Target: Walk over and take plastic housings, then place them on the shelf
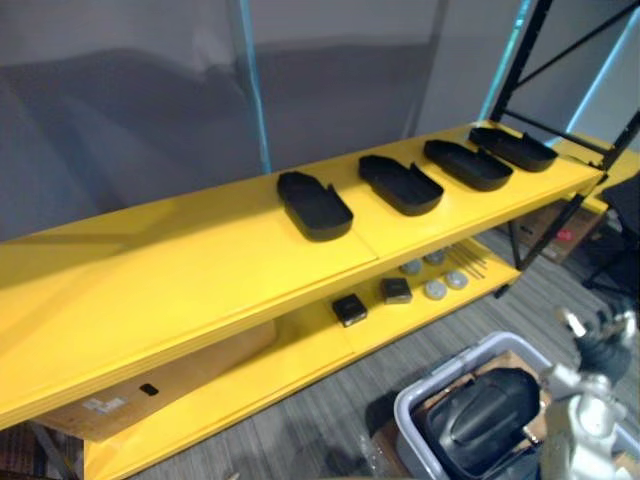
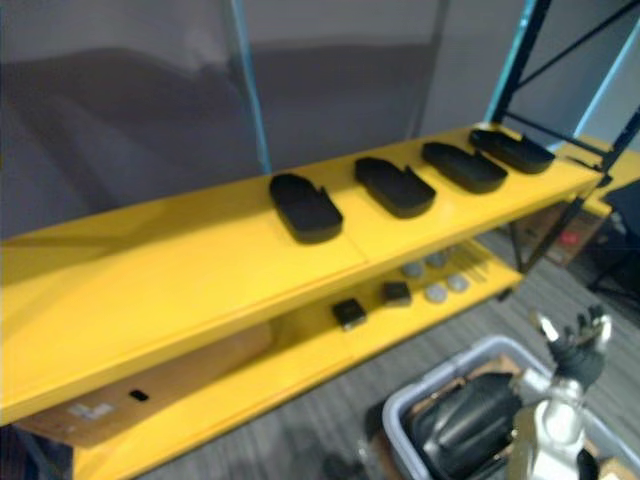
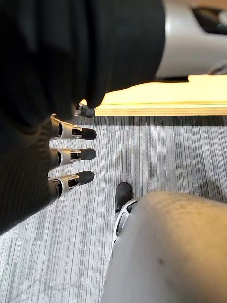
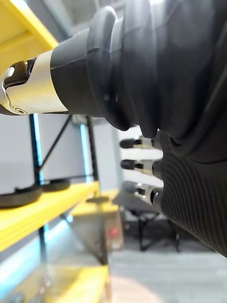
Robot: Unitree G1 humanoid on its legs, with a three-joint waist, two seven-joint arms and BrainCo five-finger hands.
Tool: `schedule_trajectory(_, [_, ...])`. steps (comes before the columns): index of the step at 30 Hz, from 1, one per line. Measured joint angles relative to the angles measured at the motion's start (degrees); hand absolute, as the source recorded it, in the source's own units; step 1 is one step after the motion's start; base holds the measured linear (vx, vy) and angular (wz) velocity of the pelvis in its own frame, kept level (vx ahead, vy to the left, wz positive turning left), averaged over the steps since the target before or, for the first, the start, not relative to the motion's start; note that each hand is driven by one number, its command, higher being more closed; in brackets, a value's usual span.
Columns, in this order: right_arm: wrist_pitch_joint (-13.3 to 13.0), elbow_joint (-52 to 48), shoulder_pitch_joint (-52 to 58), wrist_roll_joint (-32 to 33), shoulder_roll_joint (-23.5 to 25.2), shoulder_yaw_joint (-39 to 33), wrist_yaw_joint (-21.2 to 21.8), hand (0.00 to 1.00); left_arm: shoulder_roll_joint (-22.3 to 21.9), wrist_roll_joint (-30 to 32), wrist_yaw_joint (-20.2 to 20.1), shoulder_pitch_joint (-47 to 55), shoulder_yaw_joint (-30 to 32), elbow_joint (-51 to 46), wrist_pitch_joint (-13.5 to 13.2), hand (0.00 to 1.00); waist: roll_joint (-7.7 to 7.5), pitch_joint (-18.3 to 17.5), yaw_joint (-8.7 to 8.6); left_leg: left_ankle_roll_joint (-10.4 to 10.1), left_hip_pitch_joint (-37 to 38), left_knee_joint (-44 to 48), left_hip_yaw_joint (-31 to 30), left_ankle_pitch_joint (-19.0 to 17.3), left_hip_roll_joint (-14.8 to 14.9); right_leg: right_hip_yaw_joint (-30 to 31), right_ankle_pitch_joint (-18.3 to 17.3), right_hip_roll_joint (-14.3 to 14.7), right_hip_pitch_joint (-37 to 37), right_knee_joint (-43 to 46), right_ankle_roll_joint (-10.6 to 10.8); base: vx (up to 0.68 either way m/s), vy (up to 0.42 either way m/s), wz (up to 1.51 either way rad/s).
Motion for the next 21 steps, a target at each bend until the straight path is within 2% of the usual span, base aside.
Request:
schedule_trajectory(5, [-0.1, 0.0, 2.7, 2.4, 0.1, -1.5, 0.2, 0.00, 0.1, 0.2, 0.0, -1.3, 0.0, -0.4, 0.6, 0.00, 0.16, 0.2, -0.65, -0.2, 0.8, 0.0, 1.8, -0.4, 0.0, 1.5, 0.1, 0.1, -0.7, 0.4, 0.1, 0.03, 0.008, -0.18])
schedule_trajectory(10, [-0.2, -1.4, 5.0, 1.7, 2.4, -1.7, -0.3, 0.00, -0.1, 5.1, -0.8, -1.6, 0.0, -0.6, 0.9, 0.00, -0.58, 0.5, -0.78, -0.6, 2.1, 0.0, 4.4, -0.8, 0.8, 3.9, -0.1, 1.2, -1.0, 0.4, -0.1, -0.01, -0.011, -0.23])
schedule_trajectory(12, [-0.2, -2.5, 5.3, 1.1, 2.4, -1.8, -1.3, 0.00, -0.1, 7.1, -1.9, -1.1, 0.0, -0.5, 0.9, 0.00, -0.35, 0.3, -1.02, -0.6, 2.2, 0.0, 5.6, -0.8, 1.1, 5.1, 0.0, 1.5, -1.9, 0.6, 0.1, 0.00, -0.013, -0.27])
schedule_trajectory(15, [0.8, -4.0, 6.4, 1.0, 2.5, -2.8, -2.7, 0.00, 0.0, 11.6, -3.5, -1.1, -1.6, -0.5, 1.0, 0.00, -0.54, 0.5, -2.18, -1.1, 3.2, 0.0, 8.2, -1.0, 1.5, 7.4, 0.6, 2.4, -2.8, 0.9, 0.6, 0.02, -0.012, -0.43])
schedule_trajectory(20, [1.8, -11.5, 13.9, 1.0, 6.3, -6.6, -3.9, 0.00, -0.6, 16.1, -7.1, -4.8, -11.0, -2.1, 3.2, 0.00, -0.70, 0.4, -5.83, -2.7, 7.1, 0.1, 15.9, -2.2, 2.6, 13.9, 2.0, 5.0, -4.1, 0.7, 0.6, 0.03, -0.013, -0.69])
schedule_trajectory(21, [1.8, -12.5, 15.3, 1.0, 7.0, -6.9, -3.8, 0.00, -1.0, 16.2, -7.3, -5.4, -11.8, -2.6, 3.4, 0.00, -0.73, 0.4, -6.10, -2.9, 7.4, 0.1, 17.0, -2.3, 2.8, 14.6, 2.4, 5.3, -4.2, 0.4, 0.5, 0.01, -0.007, -0.81])
